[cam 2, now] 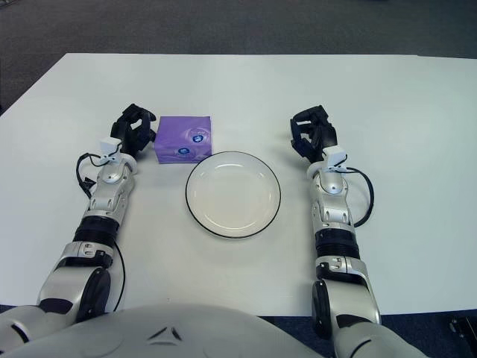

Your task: Put the tissue paper into the plate.

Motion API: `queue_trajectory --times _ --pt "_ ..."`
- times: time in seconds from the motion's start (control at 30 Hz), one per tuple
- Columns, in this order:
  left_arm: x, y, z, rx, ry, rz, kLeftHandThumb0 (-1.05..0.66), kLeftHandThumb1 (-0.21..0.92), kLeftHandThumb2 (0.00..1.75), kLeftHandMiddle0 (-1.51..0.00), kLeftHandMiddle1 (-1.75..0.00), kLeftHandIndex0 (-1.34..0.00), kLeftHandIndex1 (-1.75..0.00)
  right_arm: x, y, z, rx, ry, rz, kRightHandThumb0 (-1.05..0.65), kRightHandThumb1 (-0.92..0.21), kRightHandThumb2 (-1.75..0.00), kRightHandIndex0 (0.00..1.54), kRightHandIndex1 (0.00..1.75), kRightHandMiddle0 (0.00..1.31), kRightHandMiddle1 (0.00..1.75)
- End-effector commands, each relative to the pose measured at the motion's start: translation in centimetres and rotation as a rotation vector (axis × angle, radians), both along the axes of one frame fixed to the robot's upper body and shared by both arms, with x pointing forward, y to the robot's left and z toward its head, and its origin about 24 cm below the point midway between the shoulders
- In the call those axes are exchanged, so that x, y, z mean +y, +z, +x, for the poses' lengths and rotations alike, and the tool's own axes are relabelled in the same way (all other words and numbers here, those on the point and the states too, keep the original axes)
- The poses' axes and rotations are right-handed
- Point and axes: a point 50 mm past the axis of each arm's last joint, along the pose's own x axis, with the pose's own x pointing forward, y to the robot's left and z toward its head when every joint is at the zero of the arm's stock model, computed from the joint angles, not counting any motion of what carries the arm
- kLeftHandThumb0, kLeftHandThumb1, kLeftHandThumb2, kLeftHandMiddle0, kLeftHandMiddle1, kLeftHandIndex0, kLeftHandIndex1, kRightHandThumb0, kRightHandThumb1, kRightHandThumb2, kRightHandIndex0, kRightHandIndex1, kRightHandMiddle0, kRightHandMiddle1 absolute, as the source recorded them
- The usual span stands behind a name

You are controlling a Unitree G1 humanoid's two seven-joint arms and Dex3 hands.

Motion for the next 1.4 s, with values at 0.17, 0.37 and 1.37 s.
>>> queue_trajectory --times 0.17,0.37,1.37 --pt "0.2 -4.5 -2.7 0.133 0.028 -0.03 -0.33 0.92 0.55 -0.82 -1.75 -0.6 -1.75 0.6 -6.5 -3.5 0.222 -0.031 0.064 -0.36 -0.9 -0.49 0.69 1.75 0.28 1.69" --pt "0.5 -3.3 -3.0 -0.022 0.102 -0.025 -0.33 0.92 0.54 -0.82 -1.75 -0.59 -1.75 0.5 -6.5 -3.5 0.221 -0.033 0.062 -0.36 -0.9 -0.49 0.7 1.75 0.28 1.69" --pt "-0.4 3.0 -3.7 -0.733 0.2 0.731 -0.35 0.92 0.36 -0.68 -1.74 -0.37 -1.58 0.6 -6.3 -3.4 0.23 -0.06 0.036 -0.36 -0.89 -0.49 0.7 1.75 0.29 1.69"
